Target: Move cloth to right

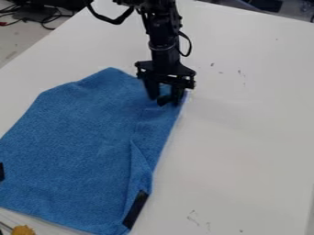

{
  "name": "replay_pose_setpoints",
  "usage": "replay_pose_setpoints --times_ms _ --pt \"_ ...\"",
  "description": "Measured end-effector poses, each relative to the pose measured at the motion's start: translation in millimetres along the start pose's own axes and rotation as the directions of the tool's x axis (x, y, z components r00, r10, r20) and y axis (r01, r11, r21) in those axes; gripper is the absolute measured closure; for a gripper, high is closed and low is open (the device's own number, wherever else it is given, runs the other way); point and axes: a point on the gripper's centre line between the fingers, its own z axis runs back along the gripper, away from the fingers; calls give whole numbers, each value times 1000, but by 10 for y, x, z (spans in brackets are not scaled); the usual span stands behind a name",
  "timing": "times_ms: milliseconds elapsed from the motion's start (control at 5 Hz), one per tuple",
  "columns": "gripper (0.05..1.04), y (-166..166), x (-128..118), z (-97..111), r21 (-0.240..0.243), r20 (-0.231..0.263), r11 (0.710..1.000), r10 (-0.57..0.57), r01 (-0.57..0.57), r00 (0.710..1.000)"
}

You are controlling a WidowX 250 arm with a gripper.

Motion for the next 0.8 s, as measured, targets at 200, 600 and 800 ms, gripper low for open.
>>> replay_pose_setpoints --times_ms 200,600,800 --pt "751 5 -3 0 3 -2 1000 6 -6 1000" --pt "1002 2 -28 8 58 -18 998 1 0 1000" --pt "1011 -50 18 127 122 -17 992 -25 27 1000"
